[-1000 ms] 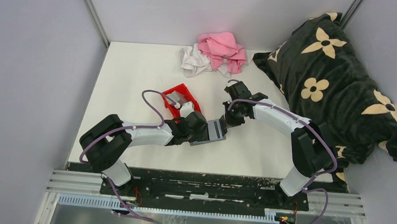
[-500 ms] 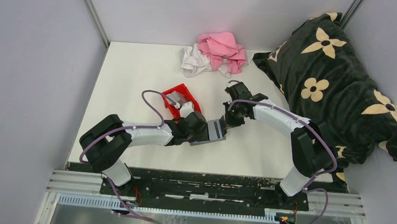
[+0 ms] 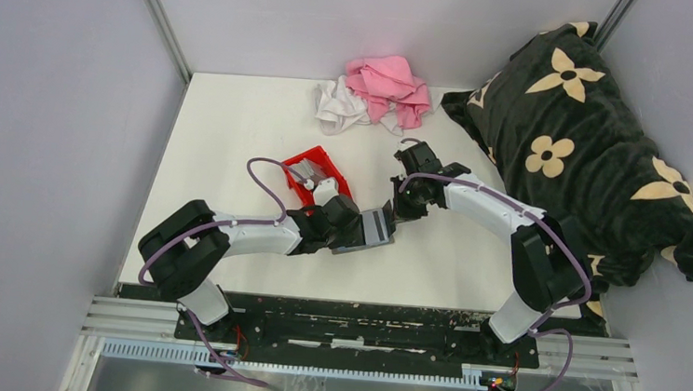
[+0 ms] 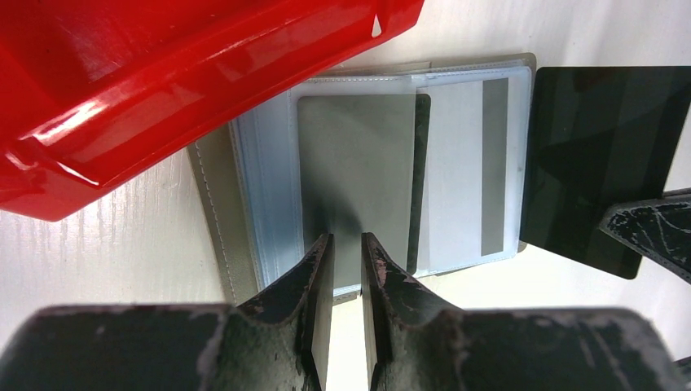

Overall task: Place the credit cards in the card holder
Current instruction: Turn over the card slot in the card holder.

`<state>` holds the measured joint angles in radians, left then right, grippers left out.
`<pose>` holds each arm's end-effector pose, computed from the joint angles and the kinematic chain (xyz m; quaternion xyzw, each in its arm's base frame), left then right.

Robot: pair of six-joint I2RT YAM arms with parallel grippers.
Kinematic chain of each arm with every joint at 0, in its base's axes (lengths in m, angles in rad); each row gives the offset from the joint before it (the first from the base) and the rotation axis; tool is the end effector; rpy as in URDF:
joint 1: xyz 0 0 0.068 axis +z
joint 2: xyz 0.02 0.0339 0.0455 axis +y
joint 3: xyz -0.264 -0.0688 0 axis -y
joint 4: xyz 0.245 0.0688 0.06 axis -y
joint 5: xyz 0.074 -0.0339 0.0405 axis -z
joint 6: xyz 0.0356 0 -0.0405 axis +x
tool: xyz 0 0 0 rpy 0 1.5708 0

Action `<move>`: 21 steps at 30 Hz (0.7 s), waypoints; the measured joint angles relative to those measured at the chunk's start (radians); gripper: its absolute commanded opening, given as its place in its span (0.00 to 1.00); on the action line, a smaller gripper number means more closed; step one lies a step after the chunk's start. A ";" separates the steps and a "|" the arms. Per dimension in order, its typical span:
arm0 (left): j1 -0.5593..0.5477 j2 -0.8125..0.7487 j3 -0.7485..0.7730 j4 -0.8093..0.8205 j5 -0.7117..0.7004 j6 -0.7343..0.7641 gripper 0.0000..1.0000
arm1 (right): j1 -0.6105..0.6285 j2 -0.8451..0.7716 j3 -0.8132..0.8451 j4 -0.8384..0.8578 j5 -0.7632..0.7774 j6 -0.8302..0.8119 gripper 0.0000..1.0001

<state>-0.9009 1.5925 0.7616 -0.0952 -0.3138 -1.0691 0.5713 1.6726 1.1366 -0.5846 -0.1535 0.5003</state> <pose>0.1949 -0.2284 0.1507 -0.1280 0.9294 -0.1788 0.2965 0.2794 0.1861 0.2043 -0.0516 0.9707 0.1779 0.1532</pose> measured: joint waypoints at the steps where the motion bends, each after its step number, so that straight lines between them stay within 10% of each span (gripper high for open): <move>1: 0.000 0.000 0.000 0.000 0.000 0.000 0.26 | 0.000 -0.005 0.000 0.000 0.000 0.000 0.01; 21: 0.000 0.000 -0.002 0.003 0.000 0.000 0.25 | 0.000 -0.035 0.000 -0.006 0.000 -0.001 0.01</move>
<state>-0.9009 1.5925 0.7597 -0.0925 -0.3138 -1.0691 0.5713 1.6371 1.1366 -0.5903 -0.1535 0.4995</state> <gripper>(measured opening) 0.258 0.014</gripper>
